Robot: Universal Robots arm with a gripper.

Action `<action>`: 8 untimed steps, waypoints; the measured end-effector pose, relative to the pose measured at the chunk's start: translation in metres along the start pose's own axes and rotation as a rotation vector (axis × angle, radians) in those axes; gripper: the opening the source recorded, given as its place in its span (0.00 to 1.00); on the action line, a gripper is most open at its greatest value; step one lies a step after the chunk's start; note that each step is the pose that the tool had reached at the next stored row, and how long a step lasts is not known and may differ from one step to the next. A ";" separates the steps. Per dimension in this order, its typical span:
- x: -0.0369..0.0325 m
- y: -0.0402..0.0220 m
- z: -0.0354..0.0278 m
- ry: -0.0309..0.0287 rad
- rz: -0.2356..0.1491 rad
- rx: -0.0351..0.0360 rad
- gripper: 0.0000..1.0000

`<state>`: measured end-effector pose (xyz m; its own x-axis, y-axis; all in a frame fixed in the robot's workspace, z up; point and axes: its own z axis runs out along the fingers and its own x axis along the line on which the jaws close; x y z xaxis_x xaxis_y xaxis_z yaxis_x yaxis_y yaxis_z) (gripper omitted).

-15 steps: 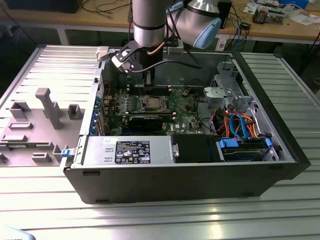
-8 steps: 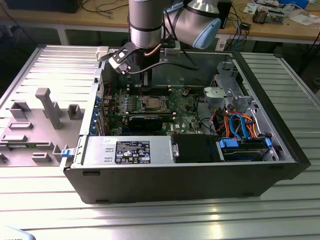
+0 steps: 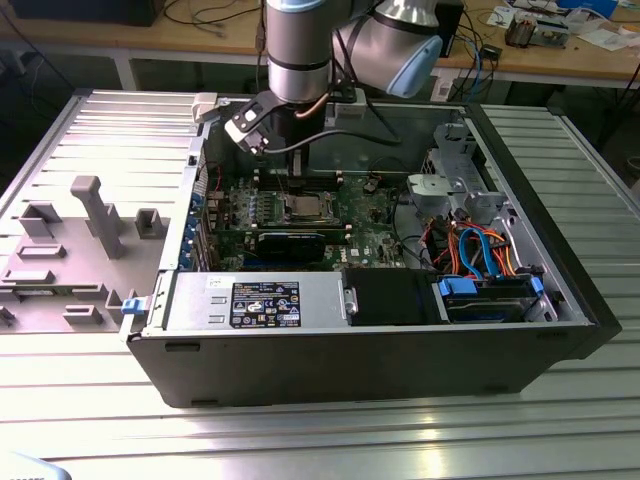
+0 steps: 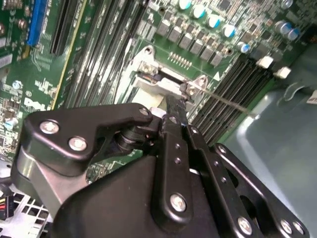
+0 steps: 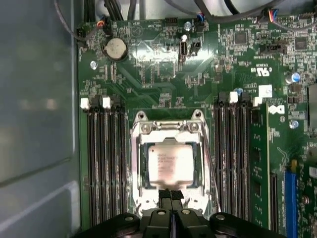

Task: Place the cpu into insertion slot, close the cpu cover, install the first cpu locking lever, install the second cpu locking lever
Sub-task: 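Close the cpu cover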

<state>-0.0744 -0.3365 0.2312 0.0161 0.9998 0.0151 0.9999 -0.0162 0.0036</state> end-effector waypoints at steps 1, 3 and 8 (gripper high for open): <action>0.0000 0.0030 0.0009 -0.0025 -0.004 0.0142 0.11; 0.0000 0.0037 0.0021 -0.0067 -0.018 0.0238 0.11; 0.0000 0.0038 0.0069 -0.0084 -0.038 0.0300 0.11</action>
<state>-0.0706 -0.3365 0.2243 -0.0224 0.9997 0.0072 0.9994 0.0226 -0.0260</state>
